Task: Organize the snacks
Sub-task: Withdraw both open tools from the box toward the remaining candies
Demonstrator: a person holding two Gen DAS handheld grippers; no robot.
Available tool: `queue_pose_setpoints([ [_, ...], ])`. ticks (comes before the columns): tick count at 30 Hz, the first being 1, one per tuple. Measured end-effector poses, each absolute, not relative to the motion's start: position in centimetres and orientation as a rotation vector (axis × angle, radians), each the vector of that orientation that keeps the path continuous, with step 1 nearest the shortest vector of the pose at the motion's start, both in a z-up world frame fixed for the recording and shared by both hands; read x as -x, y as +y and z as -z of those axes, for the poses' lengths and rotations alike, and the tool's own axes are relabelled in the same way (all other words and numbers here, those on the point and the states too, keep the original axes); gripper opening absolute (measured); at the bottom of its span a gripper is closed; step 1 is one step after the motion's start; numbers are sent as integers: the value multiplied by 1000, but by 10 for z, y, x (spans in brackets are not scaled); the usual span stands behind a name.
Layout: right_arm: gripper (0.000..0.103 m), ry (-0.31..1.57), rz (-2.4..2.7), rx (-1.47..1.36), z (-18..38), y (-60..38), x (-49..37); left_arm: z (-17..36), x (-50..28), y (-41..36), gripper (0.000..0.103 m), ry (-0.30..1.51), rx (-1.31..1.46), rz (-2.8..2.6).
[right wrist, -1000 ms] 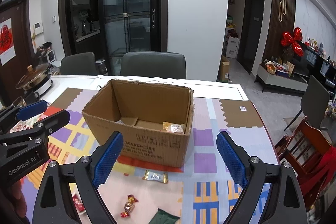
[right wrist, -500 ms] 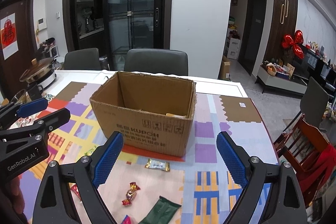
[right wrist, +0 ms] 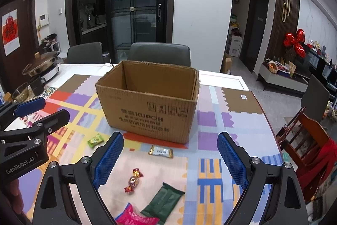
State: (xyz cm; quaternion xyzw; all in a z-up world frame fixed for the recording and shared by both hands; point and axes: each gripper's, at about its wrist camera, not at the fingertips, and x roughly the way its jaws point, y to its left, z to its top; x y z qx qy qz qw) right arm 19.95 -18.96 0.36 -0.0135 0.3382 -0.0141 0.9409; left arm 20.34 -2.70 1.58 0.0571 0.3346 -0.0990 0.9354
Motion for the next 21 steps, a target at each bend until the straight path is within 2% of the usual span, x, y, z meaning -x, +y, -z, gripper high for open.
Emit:
queue_pose_setpoints([
  [21, 91, 788, 71, -9, 47, -198, -178, 27, -186, -34, 68, 743, -149, 225],
])
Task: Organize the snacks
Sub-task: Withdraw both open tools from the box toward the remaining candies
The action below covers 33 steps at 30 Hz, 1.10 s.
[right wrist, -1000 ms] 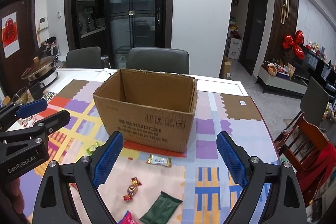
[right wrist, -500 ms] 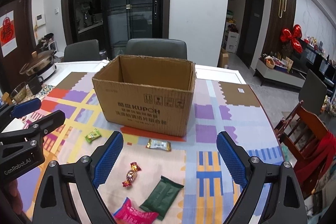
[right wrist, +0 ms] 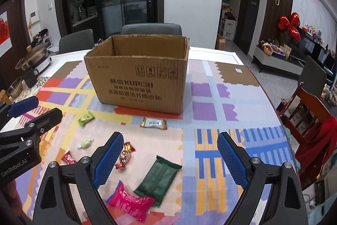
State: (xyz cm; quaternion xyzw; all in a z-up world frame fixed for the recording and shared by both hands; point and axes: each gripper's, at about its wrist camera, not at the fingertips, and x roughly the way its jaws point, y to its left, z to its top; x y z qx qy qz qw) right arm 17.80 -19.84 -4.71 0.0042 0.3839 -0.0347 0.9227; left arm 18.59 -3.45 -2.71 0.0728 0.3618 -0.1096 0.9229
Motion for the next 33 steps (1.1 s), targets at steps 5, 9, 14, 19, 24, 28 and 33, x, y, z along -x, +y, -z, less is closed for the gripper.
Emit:
queue_pose_setpoints([
  [5, 91, 814, 53, 0, 63, -189, -178, 40, -183, -23, 68, 755, -148, 198],
  [9, 91, 828, 32, 8, 74, -177, -181, 52, -181, -10, 68, 770, -141, 169],
  [14, 91, 840, 6, 31, 85, -160, -185, 67, -179, 4, 67, 789, -135, 135],
  [19, 91, 851, -15, 49, 95, -147, -190, 80, -177, 17, 67, 810, -120, 115],
  [24, 91, 861, -28, 69, 104, -137, -194, 93, -176, 25, 67, 832, -108, 105],
  [28, 91, 871, -33, 74, 111, -134, -197, 104, -176, 28, 67, 858, -90, 103],
  [33, 91, 890, -38, 79, 121, -132, -200, 118, -178, 32, 67, 898, -40, 95],
])
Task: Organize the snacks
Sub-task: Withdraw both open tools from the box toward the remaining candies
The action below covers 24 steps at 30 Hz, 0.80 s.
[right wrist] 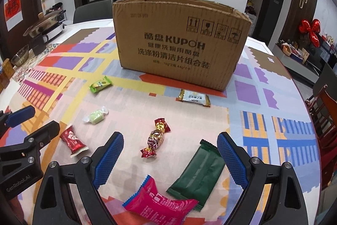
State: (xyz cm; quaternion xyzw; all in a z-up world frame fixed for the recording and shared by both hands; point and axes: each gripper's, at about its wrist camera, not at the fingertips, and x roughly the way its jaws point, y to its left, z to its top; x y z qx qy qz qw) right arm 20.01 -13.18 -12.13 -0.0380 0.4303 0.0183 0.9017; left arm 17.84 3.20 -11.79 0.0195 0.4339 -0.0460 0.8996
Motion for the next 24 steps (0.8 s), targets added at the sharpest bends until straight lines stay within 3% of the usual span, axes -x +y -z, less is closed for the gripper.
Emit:
queue_pose_setpoints([
  [24, 91, 945, -62, 92, 148, -129, -219, 154, -186, 20, 67, 991, -49, 137],
])
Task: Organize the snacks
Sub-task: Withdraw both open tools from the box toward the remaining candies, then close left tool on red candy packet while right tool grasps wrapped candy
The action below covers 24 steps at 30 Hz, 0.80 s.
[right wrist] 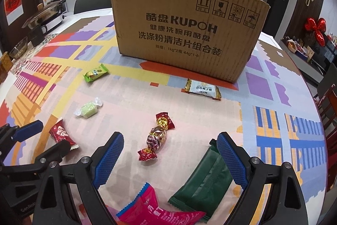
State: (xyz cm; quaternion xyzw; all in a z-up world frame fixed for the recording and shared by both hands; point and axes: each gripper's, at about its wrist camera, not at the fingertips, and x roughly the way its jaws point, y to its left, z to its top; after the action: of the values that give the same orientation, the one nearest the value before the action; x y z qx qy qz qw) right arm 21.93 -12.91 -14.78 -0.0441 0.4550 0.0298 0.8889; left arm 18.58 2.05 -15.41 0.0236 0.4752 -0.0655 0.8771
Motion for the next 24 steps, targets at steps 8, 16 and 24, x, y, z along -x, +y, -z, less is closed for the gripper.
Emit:
queue_pose_setpoints([
  [8, 89, 967, -61, 89, 156, -127, -225, 162, -189, 20, 67, 1015, -63, 163],
  [16, 75, 1009, -64, 72, 167, -127, -228, 168, -190, 20, 65, 1023, -61, 182],
  [24, 57, 1037, -79, 51, 173, -126, -226, 167, -188, 21, 52, 1013, -48, 190],
])
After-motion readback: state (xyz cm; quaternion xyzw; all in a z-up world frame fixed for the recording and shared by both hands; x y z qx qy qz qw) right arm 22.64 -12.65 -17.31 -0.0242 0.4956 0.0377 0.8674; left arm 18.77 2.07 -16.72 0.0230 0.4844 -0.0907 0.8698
